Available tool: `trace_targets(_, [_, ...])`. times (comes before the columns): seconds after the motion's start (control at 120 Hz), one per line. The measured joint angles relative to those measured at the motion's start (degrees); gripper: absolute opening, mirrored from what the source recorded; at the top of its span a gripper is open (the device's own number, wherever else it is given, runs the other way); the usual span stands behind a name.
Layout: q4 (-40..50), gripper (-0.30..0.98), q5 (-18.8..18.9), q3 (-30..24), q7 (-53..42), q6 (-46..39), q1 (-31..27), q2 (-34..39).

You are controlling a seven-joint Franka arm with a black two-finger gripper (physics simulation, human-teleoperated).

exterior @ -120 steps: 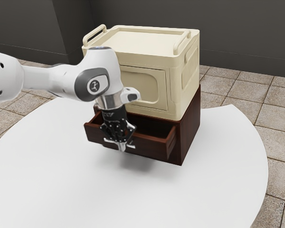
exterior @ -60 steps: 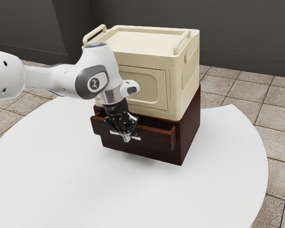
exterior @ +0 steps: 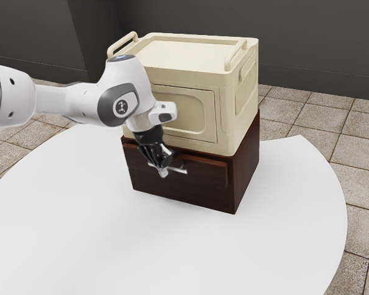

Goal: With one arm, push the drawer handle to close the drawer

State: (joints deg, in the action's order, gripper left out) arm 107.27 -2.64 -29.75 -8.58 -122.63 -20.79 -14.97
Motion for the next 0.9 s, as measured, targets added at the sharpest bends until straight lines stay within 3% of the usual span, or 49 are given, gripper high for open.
trace_targets(0.442, [-1.41, -0.10, -2.65, -0.28, -3.49, -3.89, 2.34, -0.33])
trace_targets(0.583, [1.59, -0.10, -2.90, -0.57, -1.56, -0.48, 2.05, 10.25])
trace_targets(0.708, [0.03, 0.19, -3.01, -1.58, -1.66, 9.30, 2.83, 21.89])
trace_targets(0.9, [-10.74, 0.48, -3.24, 1.04, -10.54, 26.62, 4.70, 26.46])
